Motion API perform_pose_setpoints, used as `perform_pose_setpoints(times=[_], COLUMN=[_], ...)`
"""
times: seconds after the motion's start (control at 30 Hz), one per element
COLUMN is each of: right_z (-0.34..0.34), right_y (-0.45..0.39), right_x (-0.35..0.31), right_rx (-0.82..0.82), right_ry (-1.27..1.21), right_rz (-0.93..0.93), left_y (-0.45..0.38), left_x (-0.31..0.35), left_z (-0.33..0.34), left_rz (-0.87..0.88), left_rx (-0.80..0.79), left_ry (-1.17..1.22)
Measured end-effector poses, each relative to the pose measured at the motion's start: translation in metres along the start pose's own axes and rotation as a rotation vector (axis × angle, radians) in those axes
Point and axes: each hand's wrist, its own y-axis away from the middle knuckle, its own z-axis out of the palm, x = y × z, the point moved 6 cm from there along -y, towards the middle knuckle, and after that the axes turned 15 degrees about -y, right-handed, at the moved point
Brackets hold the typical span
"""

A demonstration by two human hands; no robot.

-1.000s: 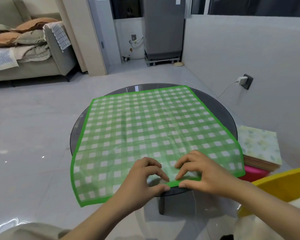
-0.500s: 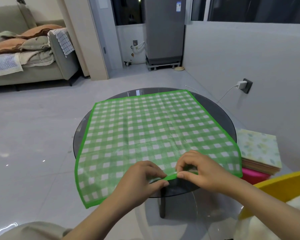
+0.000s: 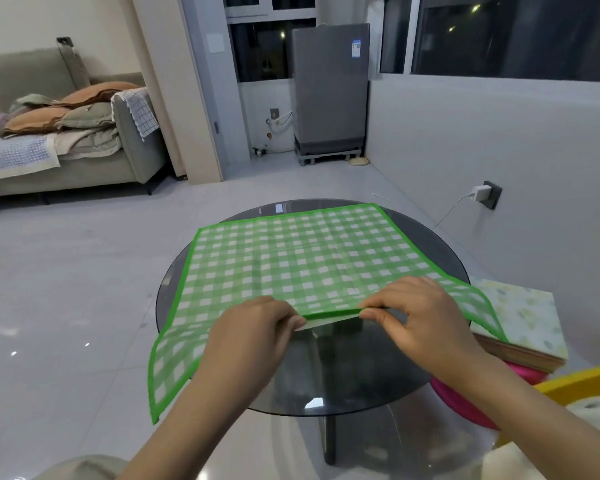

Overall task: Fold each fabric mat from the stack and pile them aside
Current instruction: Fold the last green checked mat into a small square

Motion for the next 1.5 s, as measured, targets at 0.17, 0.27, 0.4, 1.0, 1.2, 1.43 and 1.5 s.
perform_pose_setpoints(times=[0.17,0.27,0.4,1.0,1.2,1.43,1.5], right_z=[-0.019,-0.024,-0.013,0.089,0.096,0.110,0.118], right_y=[-0.021,-0.040,-0.069,-0.099,-0.095,-0.071,-0.058], right_x=[-0.019,-0.019,0.004,0.132,0.142,0.097,0.089], right_rx=[0.066,0.077,0.081,-0.100,-0.106,-0.253,-0.369], right_ry=[0.099,0.141,0.224,0.280,0.243,0.159,0.161], right_rz=[-0.046,-0.049,-0.034,0.210,0.275,0.249,0.302], left_y=[-0.009,-0.028,-0.064,-0.127,-0.119,-0.074,-0.060], left_x=[-0.003,-0.003,-0.018,-0.068,-0.063,-0.025,-0.021], left_z=[-0.035,-0.047,-0.030,0.101,0.107,0.115,0.125], left_rz=[-0.054,-0.032,-0.007,-0.053,-0.104,-0.049,-0.033], left_rx=[0.017,0.087,0.214,0.165,0.167,-0.177,-0.346], left_ry=[-0.066,-0.066,-0.135,-0.264,-0.258,-0.174,-0.181])
